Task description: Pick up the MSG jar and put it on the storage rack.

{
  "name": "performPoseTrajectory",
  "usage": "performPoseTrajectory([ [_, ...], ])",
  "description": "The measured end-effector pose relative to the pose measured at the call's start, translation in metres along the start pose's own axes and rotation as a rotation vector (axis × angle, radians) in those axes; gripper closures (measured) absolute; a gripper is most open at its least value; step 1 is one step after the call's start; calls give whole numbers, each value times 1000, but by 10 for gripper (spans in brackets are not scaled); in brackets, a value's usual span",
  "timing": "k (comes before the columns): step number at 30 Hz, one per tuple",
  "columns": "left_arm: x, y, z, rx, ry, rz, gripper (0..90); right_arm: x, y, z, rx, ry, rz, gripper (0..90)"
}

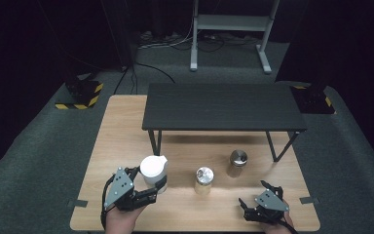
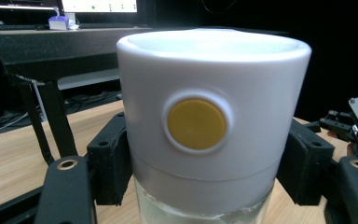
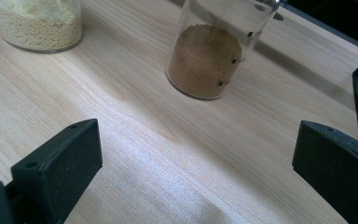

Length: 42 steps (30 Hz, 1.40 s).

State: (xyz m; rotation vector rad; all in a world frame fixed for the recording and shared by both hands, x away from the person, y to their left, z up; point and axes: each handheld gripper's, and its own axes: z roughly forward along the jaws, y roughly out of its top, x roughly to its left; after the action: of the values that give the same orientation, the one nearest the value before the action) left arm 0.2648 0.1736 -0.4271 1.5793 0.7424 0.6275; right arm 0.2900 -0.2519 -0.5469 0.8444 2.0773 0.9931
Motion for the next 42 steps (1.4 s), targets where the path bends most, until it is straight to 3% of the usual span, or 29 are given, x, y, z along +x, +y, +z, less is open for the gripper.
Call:
performPoseTrajectory([
  [26,9,37,14,-49,4,16,304,0,0,0,-3,2,3,1],
  [42,17,55,21,-51,20,28,303,0,0,0,-4,4,2,2],
])
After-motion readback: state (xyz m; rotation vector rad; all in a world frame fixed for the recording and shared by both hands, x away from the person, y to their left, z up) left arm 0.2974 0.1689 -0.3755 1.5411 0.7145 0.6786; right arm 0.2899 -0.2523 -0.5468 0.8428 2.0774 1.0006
